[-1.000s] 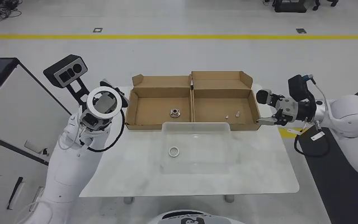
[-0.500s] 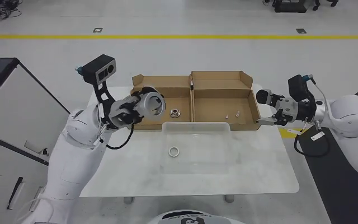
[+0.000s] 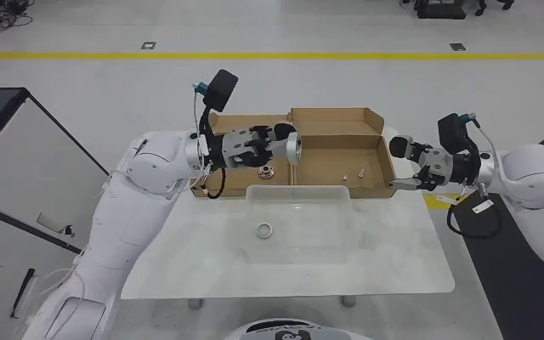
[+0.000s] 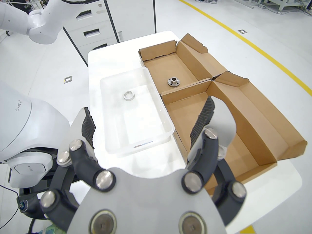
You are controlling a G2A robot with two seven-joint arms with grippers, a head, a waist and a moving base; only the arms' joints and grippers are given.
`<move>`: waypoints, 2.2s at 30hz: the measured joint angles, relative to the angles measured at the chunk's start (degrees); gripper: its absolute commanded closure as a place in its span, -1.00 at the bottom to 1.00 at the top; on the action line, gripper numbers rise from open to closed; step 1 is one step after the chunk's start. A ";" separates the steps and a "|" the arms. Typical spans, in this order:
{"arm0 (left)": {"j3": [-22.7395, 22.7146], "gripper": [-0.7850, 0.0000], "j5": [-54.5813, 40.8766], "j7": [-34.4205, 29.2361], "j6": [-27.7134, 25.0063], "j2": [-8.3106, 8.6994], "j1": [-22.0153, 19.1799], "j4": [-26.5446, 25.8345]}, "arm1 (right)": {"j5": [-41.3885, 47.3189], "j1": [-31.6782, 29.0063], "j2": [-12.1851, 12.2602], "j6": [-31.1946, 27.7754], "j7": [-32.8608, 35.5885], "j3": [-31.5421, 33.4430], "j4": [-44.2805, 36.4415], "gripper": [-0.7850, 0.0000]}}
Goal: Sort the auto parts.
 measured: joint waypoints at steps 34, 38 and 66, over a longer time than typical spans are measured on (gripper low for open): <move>16.45 1.00 43.84 -1.23 2.16 -3.77 -20.33 35.24 | 0.00 0.00 0.00 0.00 0.00 0.00 0.00 -1.00; 19.80 1.00 48.15 -0.81 3.00 -5.06 -22.78 39.03 | 0.00 0.00 0.00 0.00 0.00 0.00 0.00 -1.00; 35.77 1.00 66.86 10.81 0.52 -15.25 -30.32 65.11 | 0.00 0.00 0.00 0.00 0.00 0.00 0.00 -1.00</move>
